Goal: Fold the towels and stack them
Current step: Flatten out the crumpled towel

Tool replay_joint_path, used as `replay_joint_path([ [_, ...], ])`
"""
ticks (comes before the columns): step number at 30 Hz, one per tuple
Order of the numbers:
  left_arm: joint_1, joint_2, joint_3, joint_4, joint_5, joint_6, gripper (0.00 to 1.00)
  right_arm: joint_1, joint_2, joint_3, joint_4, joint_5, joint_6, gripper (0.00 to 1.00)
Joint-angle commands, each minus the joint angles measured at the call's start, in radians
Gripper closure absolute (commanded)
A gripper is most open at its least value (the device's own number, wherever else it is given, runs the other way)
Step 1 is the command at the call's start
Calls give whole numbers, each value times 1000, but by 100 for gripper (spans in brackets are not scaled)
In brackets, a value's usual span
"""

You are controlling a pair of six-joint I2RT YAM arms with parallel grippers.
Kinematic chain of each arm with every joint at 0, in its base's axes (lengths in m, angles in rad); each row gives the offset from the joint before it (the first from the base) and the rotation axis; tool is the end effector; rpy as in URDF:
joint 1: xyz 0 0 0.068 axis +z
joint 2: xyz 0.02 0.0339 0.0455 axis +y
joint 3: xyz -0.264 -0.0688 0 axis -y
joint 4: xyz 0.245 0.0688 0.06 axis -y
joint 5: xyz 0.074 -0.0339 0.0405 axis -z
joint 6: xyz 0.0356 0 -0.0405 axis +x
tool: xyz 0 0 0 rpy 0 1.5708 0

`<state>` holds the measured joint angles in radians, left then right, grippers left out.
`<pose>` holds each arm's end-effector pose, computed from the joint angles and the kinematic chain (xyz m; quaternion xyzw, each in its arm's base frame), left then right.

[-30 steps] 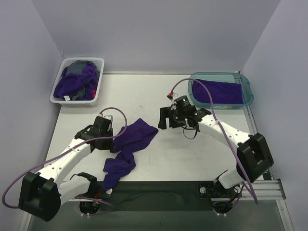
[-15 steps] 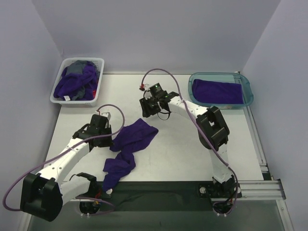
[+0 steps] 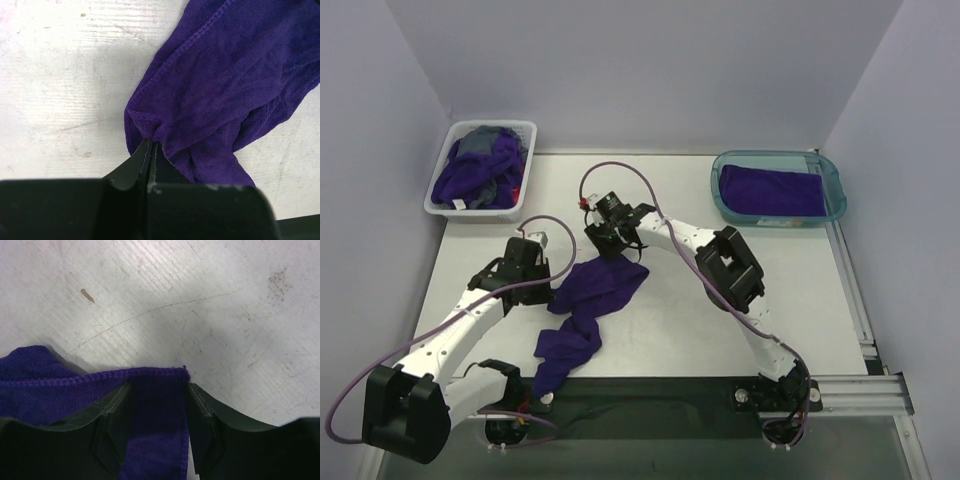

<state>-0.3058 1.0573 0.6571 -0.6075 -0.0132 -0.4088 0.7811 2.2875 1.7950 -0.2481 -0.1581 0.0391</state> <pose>0.1888 -0.0591 0.2106 -0.0513 0.9592 -0.0912 0.2625 0.3641 0.3689 0.1759 -0.3604 0.8386 0.2266 0.3399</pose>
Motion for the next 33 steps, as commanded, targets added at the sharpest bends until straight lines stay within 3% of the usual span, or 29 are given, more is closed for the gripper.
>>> replay_joint_path([
  [1,5,-28,12,45,13,7,100,14,29,43,-60,98,-16,54],
  [14,7,-40,7,45,13,8,100,20,113,76,-115,140,25,50],
  [18,7,-45,9,43,10,11,100,9,121,75,-118,106,42,62],
  [23,5,-52,10,40,9,16,100,-16,98,60,-115,57,47,69],
  [25,5,-59,15,40,4,19,100,-22,80,53,-112,57,27,78],
  [29,7,-60,70,29,-16,42,100,-46,0,34,-100,57,12,95],
  [33,8,-31,183,29,-37,68,100,-71,-85,18,-97,72,-5,99],
])
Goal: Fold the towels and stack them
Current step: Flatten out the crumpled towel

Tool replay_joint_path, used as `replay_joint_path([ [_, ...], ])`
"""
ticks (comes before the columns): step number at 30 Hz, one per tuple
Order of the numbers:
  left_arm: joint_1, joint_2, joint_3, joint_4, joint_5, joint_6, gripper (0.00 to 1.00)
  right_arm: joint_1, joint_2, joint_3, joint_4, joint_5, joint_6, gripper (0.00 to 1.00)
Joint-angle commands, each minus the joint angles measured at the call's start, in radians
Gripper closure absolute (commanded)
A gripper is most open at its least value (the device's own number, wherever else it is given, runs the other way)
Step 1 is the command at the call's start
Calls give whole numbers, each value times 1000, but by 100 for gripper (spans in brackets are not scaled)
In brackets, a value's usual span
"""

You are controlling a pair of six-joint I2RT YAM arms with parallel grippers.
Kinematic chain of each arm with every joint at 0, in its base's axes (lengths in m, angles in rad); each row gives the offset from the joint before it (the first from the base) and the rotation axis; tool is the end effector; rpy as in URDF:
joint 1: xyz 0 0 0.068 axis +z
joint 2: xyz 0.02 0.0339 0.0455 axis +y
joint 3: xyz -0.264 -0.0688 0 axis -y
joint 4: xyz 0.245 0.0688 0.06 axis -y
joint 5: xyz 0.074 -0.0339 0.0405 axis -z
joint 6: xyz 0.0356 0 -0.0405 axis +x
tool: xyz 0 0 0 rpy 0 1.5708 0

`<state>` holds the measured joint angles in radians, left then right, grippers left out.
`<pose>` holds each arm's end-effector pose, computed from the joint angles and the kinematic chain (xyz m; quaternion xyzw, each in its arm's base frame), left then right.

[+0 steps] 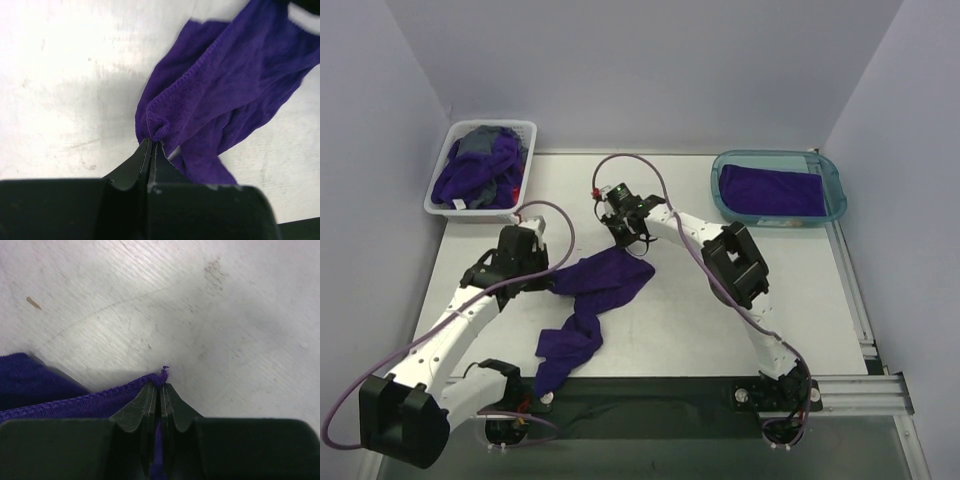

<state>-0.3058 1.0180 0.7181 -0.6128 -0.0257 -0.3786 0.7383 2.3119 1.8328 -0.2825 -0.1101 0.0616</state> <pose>0.1912 -0.0594 0.2364 -0.0386 0.9455 -0.0970 0.3085 0.3838 0.3545 0.1731 -0.3251 0.8586 0.1996 0.3423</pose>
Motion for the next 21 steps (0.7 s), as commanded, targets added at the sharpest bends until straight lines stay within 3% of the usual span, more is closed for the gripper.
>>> replay_joint_path([
  [1,8,20,154,31,-28,53,100,-34,-132,-21,-63,29,-38,100],
  [6,13,100,401,19,-40,115,100,-91,-325,-17,-63,88,-52,100],
  [12,13,221,849,5,-22,165,100,-171,-560,55,-63,165,-75,100],
  [17,11,298,1211,5,55,176,100,-194,-710,173,-61,202,-127,100],
  [21,8,312,1368,5,150,193,100,-195,-798,224,-53,178,-172,100],
])
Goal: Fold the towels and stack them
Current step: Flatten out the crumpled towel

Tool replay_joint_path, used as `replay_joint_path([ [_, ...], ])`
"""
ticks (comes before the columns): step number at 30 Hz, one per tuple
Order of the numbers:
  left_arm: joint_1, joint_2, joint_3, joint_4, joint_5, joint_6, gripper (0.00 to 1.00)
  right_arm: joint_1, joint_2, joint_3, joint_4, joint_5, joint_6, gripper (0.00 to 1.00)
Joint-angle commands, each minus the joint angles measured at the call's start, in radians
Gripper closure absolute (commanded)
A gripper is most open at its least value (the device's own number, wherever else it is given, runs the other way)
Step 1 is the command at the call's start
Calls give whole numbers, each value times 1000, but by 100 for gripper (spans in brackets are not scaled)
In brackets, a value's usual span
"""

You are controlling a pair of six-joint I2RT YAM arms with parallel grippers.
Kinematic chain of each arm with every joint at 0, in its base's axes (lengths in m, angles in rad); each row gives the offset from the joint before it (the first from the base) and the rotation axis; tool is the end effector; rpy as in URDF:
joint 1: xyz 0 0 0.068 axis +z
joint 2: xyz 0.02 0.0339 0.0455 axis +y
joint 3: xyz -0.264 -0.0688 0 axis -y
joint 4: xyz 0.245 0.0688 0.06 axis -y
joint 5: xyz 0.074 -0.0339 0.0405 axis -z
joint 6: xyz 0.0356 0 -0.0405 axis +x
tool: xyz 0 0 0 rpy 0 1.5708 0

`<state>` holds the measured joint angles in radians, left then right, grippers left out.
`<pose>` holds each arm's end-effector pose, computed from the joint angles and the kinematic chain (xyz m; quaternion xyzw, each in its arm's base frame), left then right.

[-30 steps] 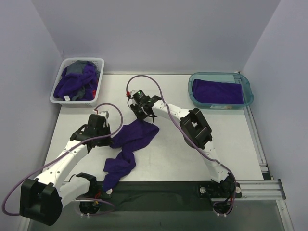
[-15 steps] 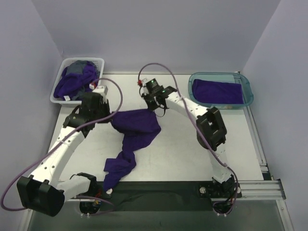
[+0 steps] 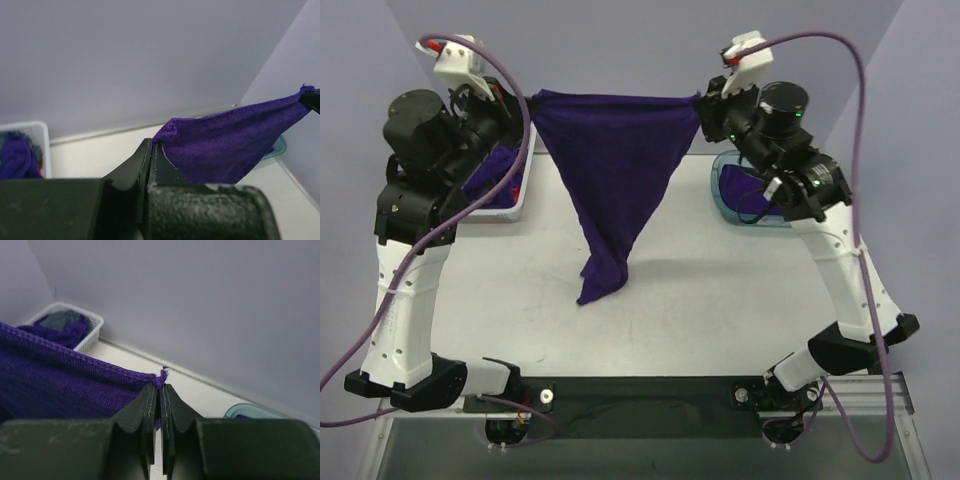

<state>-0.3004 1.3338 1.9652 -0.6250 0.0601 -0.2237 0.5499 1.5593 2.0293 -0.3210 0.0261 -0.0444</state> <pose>0.2190 -0.0701 0.5639 0.0483 0.7032 -0.2041 0.6794 0.2704 0.1647 0.5582 -0.1816 0.6268 0.1812 0.7358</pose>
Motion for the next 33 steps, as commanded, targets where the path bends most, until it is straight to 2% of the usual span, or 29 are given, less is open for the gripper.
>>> replay_joint_path([
  [1,3,-5,144,19,96,50,100,-7,-65,32,-13,34,-81,100],
  [13,3,-203,267,34,325,47,100,8,-431,-37,-4,-213,-89,100],
  [17,3,-246,310,71,365,20,100,8,-496,-4,-3,-276,-86,100],
  [23,4,-240,333,105,406,-32,100,8,-510,57,6,-279,-97,100],
  [26,4,-214,291,102,359,-37,100,8,-472,62,14,-223,-106,100],
  [29,4,-165,218,81,253,-32,100,7,-403,46,22,-132,-146,100],
  [33,6,-67,89,76,45,-3,100,-21,-268,5,45,13,-218,100],
])
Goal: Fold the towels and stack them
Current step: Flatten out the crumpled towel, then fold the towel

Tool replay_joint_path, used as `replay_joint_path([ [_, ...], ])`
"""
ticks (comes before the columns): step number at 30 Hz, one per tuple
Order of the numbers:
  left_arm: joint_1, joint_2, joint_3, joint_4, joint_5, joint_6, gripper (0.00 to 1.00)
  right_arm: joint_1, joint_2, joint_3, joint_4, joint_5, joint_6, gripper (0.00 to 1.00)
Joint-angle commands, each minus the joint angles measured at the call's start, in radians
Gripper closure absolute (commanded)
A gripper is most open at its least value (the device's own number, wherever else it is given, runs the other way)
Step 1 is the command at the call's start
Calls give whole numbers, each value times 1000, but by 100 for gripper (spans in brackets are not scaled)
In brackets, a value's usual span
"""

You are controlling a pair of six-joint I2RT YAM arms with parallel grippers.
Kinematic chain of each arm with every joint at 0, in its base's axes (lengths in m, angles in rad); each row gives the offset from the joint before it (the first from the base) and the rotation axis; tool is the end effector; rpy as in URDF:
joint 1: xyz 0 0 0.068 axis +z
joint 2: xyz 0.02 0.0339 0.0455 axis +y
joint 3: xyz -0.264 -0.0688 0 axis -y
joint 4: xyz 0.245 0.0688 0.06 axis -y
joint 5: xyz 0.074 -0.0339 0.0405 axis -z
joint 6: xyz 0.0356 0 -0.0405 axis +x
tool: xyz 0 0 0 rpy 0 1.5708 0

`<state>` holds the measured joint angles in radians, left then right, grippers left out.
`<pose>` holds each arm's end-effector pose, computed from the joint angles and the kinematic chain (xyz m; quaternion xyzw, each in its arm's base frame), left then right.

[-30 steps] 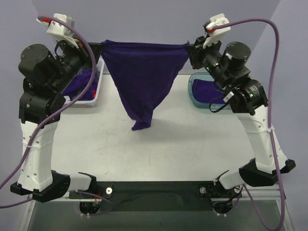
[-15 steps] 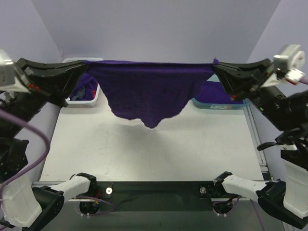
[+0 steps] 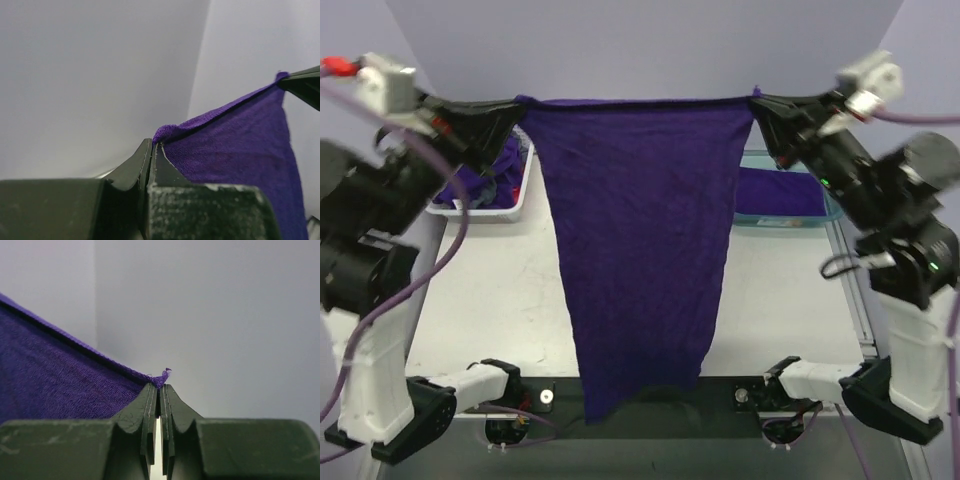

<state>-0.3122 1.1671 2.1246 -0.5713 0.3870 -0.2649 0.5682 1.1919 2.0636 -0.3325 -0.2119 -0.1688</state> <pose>0.0980 -0.0458 0.6315 0.1725 0.5439 -0.3346 0.7500 0.1034 0.0749 0.6408 -0.2625 0.4244 0.2227 0.8375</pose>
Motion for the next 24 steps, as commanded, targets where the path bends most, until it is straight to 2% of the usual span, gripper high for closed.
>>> replay_joint_path([
  [1,21,164,-93,24,-309,55,100,-77,167,-48,65,258,-95,100],
  [4,51,315,-167,66,-370,66,100,-184,309,-88,122,232,-40,100],
  [8,103,508,-279,235,-422,46,100,-246,472,-178,325,160,-11,100],
  [10,136,624,-298,295,-428,24,100,-258,573,-201,445,144,-11,100],
  [16,189,903,-258,436,-364,-8,100,-286,829,-168,569,114,3,100],
  [19,212,983,-242,494,-321,-28,100,-294,906,-149,607,103,5,100],
  [24,242,1028,-229,556,-228,-85,100,-307,950,-149,642,92,20,100],
])
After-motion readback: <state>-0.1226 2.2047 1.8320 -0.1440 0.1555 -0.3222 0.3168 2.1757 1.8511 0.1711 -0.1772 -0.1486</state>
